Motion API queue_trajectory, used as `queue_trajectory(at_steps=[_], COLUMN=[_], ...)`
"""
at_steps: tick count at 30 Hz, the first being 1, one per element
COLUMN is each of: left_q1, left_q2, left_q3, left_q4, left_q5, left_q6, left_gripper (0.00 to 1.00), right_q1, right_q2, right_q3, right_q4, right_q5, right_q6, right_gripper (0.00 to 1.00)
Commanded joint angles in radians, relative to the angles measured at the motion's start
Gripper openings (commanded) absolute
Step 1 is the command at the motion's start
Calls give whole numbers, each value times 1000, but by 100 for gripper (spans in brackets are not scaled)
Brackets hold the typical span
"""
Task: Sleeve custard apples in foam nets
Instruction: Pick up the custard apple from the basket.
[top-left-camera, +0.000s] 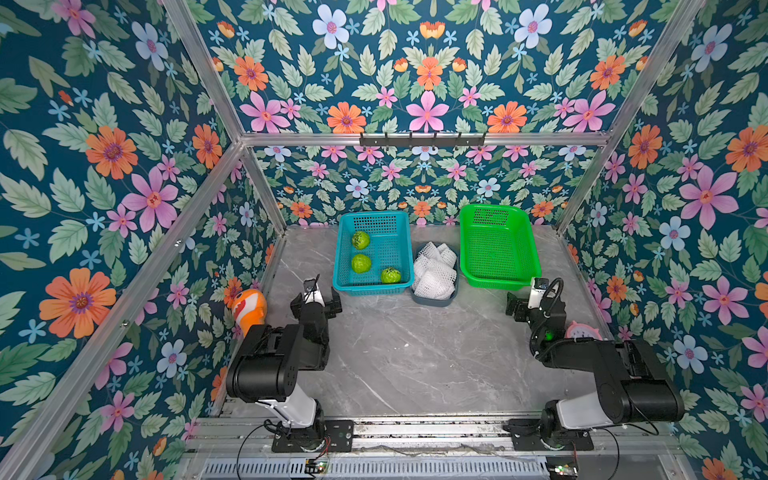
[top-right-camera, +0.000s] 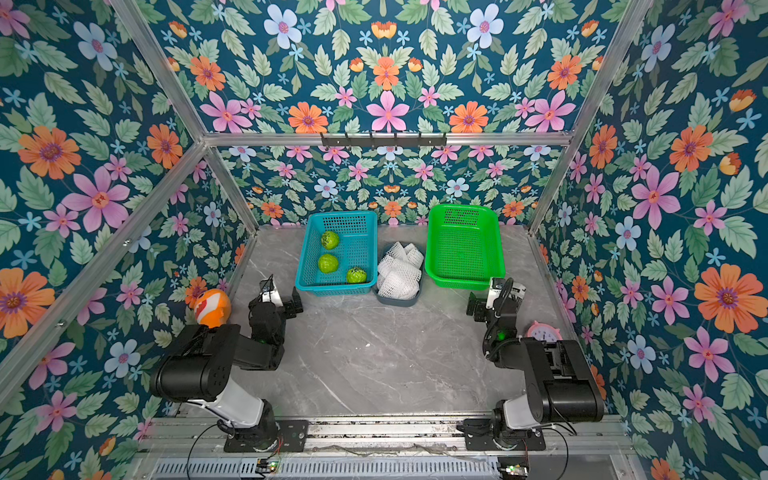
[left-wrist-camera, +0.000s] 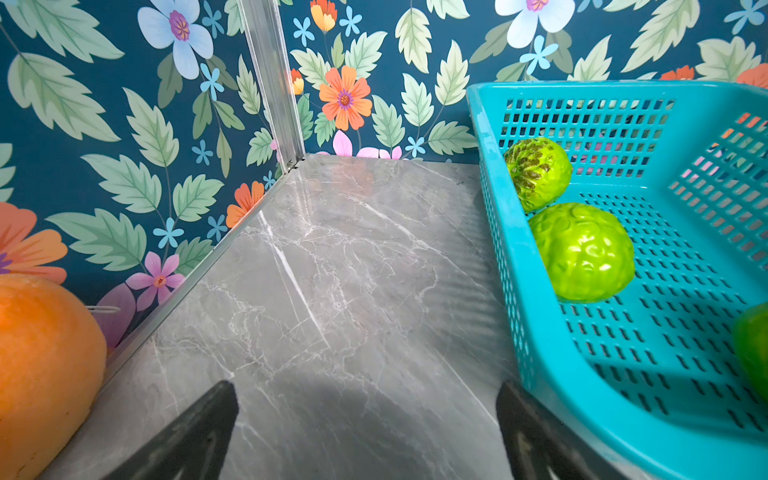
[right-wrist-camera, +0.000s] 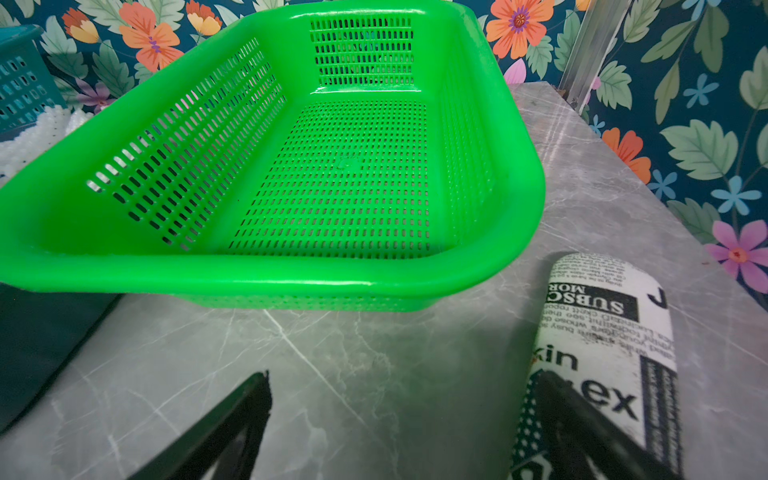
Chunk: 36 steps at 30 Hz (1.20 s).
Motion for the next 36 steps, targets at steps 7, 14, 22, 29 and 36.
queue_trajectory(at_steps=[7,14,22,29,36], left_q1=[3,2,-17,-17,25], left_q2=[-2,-44,-252,-397,-399], left_q3=[2,-1,127,311,456], left_q4=[35,11,-448,-836,-897], left_q5=[-6,-7,-224,-116,356], left_q6=[7,11,-121,-275,-574], left_gripper=[100,100,100,100,100], right_q1=[0,1,0,1,-57], right_q2=[0,-153,-485,-592,-541], right_q3=[-2,-33,98,298,417], right_q4=[52,-32,-550,-820,-974], right_q5=[14,25,44,-109,-320], right_q6=[10,19,142,371,678], right_gripper=[99,99,99,99,96])
